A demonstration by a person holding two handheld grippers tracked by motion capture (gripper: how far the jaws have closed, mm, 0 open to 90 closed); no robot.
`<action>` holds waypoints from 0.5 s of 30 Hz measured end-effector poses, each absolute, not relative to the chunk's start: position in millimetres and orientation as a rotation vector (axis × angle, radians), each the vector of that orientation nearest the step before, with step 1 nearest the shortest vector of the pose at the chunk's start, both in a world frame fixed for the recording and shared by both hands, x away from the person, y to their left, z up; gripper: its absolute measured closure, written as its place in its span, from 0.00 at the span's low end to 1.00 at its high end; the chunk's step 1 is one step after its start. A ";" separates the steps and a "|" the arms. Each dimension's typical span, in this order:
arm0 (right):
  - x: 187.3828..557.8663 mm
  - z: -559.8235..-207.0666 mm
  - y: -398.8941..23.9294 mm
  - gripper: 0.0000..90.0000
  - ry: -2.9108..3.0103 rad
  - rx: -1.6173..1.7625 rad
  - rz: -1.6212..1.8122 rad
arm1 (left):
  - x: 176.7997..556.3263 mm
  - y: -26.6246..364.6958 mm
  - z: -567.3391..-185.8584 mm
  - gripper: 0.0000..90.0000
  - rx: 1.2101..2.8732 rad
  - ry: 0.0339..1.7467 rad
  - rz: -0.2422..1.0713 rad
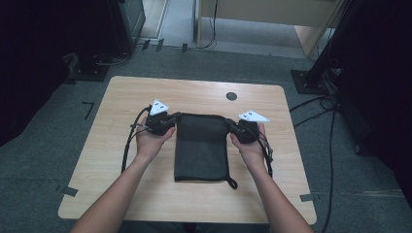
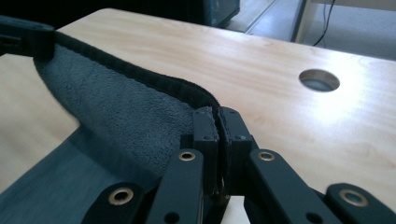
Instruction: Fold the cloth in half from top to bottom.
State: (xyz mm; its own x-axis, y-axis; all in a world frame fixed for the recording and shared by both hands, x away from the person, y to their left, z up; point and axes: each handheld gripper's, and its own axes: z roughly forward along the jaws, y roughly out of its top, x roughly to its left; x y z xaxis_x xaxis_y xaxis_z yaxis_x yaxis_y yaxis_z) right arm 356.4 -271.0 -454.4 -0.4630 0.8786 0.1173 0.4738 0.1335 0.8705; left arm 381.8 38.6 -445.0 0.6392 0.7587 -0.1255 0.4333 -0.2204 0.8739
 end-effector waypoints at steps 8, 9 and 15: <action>317.3 -468.6 -272.8 0.96 2.050 1.245 1.270 | 343.7 44.4 -461.0 0.96 1.898 0.903 0.392; 313.4 -470.6 -273.2 0.96 2.054 1.252 1.276 | 338.6 44.4 -463.9 0.96 1.900 0.904 0.388; 290.6 -484.5 -274.3 0.96 2.090 1.254 1.272 | 314.3 47.2 -482.0 0.95 1.929 0.899 0.354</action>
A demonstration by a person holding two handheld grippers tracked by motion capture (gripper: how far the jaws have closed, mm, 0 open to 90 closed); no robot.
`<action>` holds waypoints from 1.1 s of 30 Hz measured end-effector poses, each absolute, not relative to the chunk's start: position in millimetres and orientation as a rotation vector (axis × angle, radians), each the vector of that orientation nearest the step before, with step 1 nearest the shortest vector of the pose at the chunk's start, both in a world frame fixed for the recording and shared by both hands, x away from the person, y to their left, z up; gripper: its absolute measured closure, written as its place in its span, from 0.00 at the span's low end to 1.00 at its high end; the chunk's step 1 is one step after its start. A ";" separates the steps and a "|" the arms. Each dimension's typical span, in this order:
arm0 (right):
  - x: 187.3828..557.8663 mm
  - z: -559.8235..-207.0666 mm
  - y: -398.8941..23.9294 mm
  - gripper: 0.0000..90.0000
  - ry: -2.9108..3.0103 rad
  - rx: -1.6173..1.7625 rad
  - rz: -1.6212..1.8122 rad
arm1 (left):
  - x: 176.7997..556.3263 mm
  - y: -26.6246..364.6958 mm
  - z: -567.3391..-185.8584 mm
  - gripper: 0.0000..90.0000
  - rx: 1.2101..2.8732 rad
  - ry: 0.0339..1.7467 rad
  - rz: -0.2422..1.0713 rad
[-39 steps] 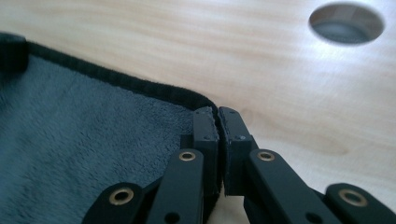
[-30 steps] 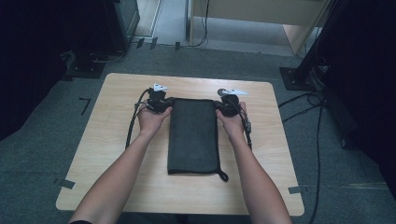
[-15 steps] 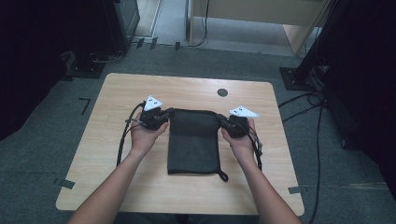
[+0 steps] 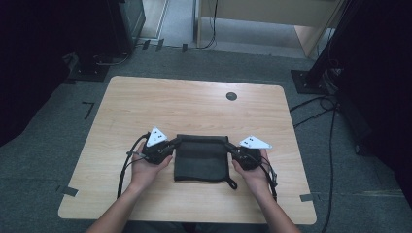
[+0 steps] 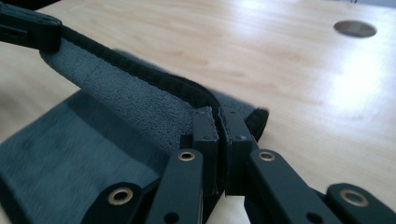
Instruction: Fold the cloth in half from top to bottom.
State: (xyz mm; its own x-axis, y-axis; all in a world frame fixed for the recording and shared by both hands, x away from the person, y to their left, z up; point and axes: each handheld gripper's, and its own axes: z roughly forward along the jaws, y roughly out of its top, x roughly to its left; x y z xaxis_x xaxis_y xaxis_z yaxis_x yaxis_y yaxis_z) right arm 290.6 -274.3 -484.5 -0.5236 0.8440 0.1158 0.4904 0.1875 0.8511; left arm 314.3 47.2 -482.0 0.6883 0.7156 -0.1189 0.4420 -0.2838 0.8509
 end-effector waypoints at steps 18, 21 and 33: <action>248.9 -503.9 -280.1 0.85 2.253 1.211 1.210 | 264.0 55.8 -506.8 0.86 1.995 0.870 0.315; 243.7 -506.8 -287.8 0.78 2.276 1.242 1.247 | 261.1 61.6 -506.7 0.77 1.979 0.867 0.282; 238.5 -487.5 -301.6 0.72 2.187 1.254 1.416 | 259.9 67.7 -502.5 0.68 1.897 0.858 0.217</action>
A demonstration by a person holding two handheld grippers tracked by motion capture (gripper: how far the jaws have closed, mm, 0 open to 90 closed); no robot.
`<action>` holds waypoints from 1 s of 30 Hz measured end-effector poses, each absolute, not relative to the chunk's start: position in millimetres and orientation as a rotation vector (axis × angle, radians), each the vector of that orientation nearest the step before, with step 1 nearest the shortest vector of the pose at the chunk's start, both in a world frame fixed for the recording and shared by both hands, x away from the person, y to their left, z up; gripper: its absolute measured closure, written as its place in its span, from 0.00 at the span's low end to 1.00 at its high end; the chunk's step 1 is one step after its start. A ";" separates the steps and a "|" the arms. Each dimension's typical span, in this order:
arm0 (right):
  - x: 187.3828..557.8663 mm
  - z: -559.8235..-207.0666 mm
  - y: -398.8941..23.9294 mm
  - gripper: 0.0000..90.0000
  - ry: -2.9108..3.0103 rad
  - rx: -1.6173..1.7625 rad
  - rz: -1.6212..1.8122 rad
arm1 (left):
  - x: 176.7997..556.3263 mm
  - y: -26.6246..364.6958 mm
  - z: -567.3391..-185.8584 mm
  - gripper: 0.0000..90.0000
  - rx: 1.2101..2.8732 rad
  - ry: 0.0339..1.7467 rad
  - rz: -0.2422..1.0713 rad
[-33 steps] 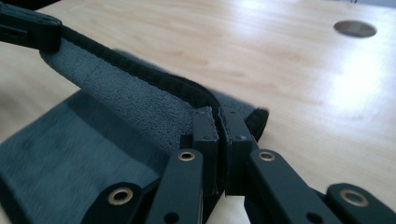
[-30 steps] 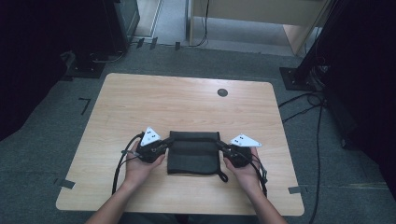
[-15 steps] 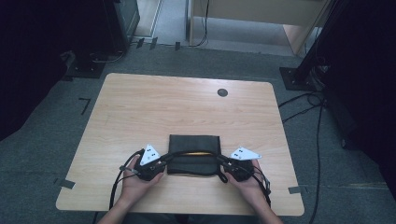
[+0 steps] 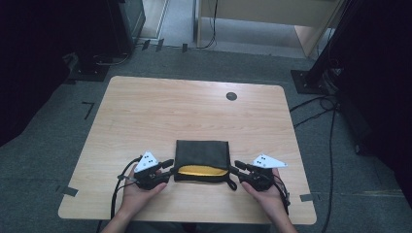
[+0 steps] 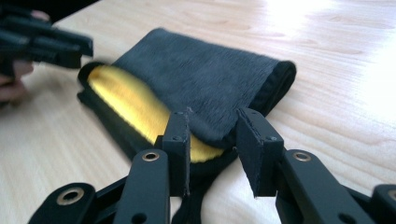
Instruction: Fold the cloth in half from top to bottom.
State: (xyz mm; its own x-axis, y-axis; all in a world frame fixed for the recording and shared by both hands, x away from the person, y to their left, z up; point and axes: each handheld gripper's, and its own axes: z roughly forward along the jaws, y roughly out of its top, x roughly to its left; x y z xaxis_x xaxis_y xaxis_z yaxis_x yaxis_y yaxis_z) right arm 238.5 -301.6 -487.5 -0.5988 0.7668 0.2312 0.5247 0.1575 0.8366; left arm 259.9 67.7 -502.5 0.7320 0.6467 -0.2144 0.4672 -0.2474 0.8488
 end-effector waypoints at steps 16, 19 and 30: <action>241.0 -513.3 -274.3 0.72 2.265 1.281 1.211 | 245.7 52.3 -513.3 0.90 2.093 0.733 0.330; 241.4 -515.8 -275.5 0.72 2.264 1.317 1.217 | 243.0 52.3 -513.5 0.93 2.126 0.683 0.365; 235.3 -501.8 -277.9 0.63 2.205 1.303 1.270 | 254.2 76.7 -500.6 0.64 1.868 0.798 0.188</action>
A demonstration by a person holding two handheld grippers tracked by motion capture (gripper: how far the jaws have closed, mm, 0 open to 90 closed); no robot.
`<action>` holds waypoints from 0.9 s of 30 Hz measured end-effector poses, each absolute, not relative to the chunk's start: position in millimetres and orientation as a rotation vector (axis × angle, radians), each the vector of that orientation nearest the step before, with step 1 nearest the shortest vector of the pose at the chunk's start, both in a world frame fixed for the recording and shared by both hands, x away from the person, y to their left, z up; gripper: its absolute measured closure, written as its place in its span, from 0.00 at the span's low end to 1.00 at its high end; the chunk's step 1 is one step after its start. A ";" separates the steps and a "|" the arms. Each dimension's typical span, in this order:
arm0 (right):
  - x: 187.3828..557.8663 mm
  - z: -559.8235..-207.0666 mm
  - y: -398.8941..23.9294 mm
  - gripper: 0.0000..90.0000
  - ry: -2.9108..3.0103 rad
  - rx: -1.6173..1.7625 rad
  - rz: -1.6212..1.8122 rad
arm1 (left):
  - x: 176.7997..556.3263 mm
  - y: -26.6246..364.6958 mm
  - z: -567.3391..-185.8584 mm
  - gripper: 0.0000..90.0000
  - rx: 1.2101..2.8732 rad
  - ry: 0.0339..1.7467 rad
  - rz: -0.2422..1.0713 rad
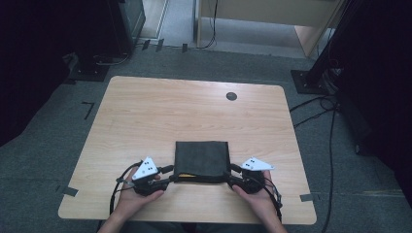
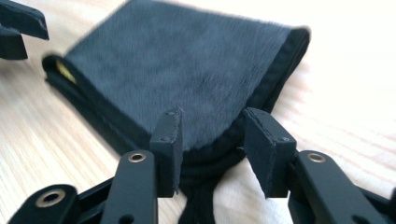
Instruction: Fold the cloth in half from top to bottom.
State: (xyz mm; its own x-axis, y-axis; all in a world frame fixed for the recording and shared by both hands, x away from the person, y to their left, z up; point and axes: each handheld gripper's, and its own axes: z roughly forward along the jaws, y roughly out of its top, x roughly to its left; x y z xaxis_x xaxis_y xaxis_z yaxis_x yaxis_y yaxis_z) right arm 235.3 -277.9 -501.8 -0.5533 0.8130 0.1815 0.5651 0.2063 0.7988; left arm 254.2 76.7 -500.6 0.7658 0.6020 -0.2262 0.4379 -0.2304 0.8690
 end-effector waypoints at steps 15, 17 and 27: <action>267.1 -493.9 -224.9 0.37 2.115 1.373 1.190 | 258.7 54.2 -513.8 0.44 2.058 0.904 0.340; 270.3 -495.7 -220.3 0.33 2.125 1.379 1.152 | 260.3 62.8 -510.6 0.40 2.032 0.921 0.322; 276.6 -514.1 -201.5 0.25 2.193 1.326 1.000 | 265.3 147.1 -502.5 0.18 1.955 1.229 0.447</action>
